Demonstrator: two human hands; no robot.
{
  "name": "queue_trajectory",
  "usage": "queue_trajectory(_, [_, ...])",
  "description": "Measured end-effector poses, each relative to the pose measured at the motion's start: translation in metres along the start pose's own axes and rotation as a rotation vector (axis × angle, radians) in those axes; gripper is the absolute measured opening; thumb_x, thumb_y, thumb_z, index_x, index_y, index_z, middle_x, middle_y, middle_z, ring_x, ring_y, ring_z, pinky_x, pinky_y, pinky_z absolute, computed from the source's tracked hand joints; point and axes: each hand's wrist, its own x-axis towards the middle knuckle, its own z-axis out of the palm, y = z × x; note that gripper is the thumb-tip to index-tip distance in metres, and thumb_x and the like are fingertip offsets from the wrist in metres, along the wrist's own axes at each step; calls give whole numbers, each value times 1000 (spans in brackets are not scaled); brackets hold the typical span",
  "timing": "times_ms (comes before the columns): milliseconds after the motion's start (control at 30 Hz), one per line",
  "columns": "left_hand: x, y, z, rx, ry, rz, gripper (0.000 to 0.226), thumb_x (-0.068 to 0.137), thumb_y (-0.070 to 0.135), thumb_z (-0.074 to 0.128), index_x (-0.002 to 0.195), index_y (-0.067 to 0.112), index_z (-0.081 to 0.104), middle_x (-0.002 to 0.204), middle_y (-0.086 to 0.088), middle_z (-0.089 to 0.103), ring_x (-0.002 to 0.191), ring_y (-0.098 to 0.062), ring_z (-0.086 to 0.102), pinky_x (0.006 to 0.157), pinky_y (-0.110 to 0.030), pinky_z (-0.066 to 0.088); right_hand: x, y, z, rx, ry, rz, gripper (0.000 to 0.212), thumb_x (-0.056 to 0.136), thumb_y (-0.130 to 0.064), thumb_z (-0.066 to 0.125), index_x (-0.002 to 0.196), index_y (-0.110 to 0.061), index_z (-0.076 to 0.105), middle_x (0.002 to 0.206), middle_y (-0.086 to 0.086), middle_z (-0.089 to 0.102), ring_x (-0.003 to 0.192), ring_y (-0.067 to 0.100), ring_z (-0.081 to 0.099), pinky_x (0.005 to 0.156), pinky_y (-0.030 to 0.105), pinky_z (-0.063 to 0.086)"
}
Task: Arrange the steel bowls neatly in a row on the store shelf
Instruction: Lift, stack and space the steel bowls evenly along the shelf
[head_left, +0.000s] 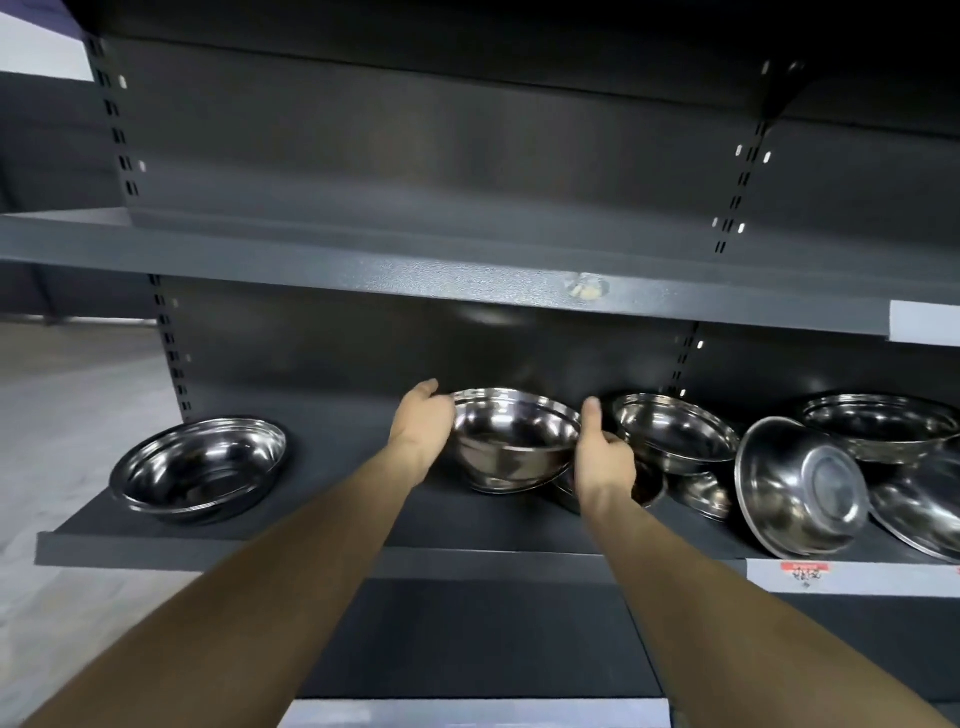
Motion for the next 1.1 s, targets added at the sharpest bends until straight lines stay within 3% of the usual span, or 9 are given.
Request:
queue_trajectory(33, [0, -3, -4, 40, 0, 12, 63, 86, 12, 48, 148, 19, 43, 147, -2, 50, 135, -22, 47, 118, -34, 31, 0, 0, 2, -4, -32, 3, 52, 89, -56, 56, 107, -10, 68, 107, 11, 69, 101, 31, 66, 94, 37, 53])
queue_trajectory(100, [0, -9, -9, 101, -29, 35, 67, 86, 13, 50, 151, 23, 38, 151, 2, 45, 139, -20, 42, 117, -29, 29, -1, -1, 4, 23, -63, 19, 16, 90, -32, 59, 94, -18, 65, 100, 9, 68, 77, 24, 67, 60, 30, 58])
queue_trajectory(167, [1, -13, -12, 155, -69, 53, 69, 87, 16, 52, 153, 25, 33, 153, 3, 43, 140, -19, 40, 114, -26, 28, -2, -1, 3, 13, -69, 18, 12, 91, -21, 55, 79, -22, 58, 91, 6, 65, 59, 16, 60, 38, 18, 46])
queue_trajectory(367, [15, -11, -30, 369, -81, 135, 64, 97, 40, 46, 156, 28, 24, 157, -2, 37, 144, -21, 36, 119, -32, 24, -2, -3, 0, -48, -70, -17, 18, 93, -17, 51, 100, -8, 65, 73, 7, 64, 25, 7, 51, 35, 21, 50])
queue_trajectory(500, [18, -14, -57, 988, 65, 213, 60, 102, 41, 33, 156, 20, 22, 161, -10, 25, 146, -30, 28, 117, -43, 28, -4, -2, 6, -56, -72, -12, 23, 95, -17, 51, 108, -2, 61, 78, 15, 66, 25, 8, 52, 31, 18, 44])
queue_trajectory(600, [18, -24, -78, 1229, 102, 238, 58, 102, 39, 33, 155, 17, 26, 160, -13, 26, 146, -33, 26, 117, -47, 27, -7, 3, 21, -63, -87, -6, 27, 96, -12, 46, 115, 1, 60, 87, 22, 67, 23, 9, 52, 29, 16, 39])
queue_trajectory(700, [18, -28, -93, 1210, 126, 194, 56, 102, 39, 32, 152, 15, 29, 155, -13, 34, 143, -33, 31, 115, -46, 30, -11, 12, 43, -65, -137, -5, 28, 99, -9, 43, 120, 2, 57, 102, 30, 68, 23, 9, 53, 28, 17, 40])
queue_trajectory(867, [18, -27, -117, 1054, 127, 98, 53, 103, 39, 31, 148, 10, 36, 150, -16, 40, 139, -34, 38, 112, -45, 34, -24, 34, 86, -81, -254, 37, 28, 104, -9, 42, 121, 12, 51, 106, 34, 64, 22, 12, 51, 26, 18, 39])
queue_trajectory(1100, [19, -37, -155, 1125, 140, 61, 55, 104, 40, 30, 148, 8, 35, 149, -17, 41, 138, -35, 38, 109, -46, 37, -39, 61, 132, -101, -336, 124, 29, 104, -9, 44, 130, 6, 44, 124, 27, 56, 70, 33, 60, 27, 22, 44])
